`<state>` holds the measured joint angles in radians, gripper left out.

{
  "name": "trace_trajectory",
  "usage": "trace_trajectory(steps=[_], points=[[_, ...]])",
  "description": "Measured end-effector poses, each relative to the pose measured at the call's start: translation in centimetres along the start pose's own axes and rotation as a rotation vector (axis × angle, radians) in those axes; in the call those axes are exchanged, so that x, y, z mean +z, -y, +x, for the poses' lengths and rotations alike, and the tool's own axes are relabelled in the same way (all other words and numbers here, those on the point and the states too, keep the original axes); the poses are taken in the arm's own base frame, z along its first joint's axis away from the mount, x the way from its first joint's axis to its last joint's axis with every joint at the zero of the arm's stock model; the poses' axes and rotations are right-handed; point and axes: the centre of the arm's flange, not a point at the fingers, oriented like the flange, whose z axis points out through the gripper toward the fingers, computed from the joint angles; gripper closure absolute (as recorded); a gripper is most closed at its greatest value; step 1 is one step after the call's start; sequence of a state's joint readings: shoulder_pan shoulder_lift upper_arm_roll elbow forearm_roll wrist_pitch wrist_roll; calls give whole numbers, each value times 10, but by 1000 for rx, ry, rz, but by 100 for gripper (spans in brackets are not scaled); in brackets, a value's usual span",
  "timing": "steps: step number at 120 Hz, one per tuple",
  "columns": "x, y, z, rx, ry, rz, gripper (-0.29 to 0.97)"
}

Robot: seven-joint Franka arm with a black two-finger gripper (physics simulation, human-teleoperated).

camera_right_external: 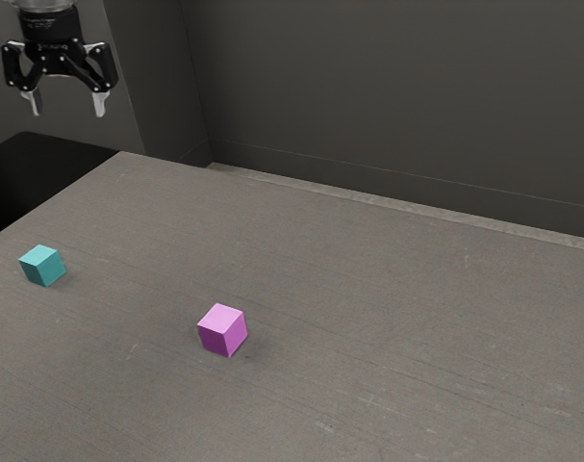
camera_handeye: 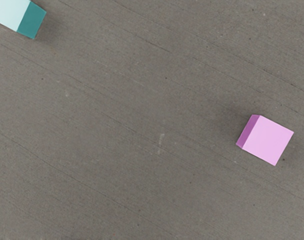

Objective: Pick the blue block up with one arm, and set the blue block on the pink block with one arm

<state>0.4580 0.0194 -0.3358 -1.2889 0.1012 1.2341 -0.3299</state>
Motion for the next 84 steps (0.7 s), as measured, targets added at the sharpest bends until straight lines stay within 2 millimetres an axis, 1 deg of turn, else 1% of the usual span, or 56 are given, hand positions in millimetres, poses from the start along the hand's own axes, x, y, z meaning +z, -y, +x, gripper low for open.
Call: trace_trajectory(steps=[17,22,25,29,32,36,40,48,53,67,84], points=[[-1,-14,-4,13,-1,1,0],[-29,-13,-13,11,-58,-22,0],[-51,-10,-21,8,-106,-41,0],[-86,-3,-40,-1,-182,-66,0],[-105,3,-54,-9,-226,-77,0],[-121,6,-67,-14,-259,-85,0],[-129,6,-76,-12,-275,-89,0],[-135,1,-85,4,-286,-92,0],[-135,-2,-85,13,-283,-92,0],[-122,-7,-69,22,-264,-92,0],[-118,-1,-58,8,-263,-95,0]])
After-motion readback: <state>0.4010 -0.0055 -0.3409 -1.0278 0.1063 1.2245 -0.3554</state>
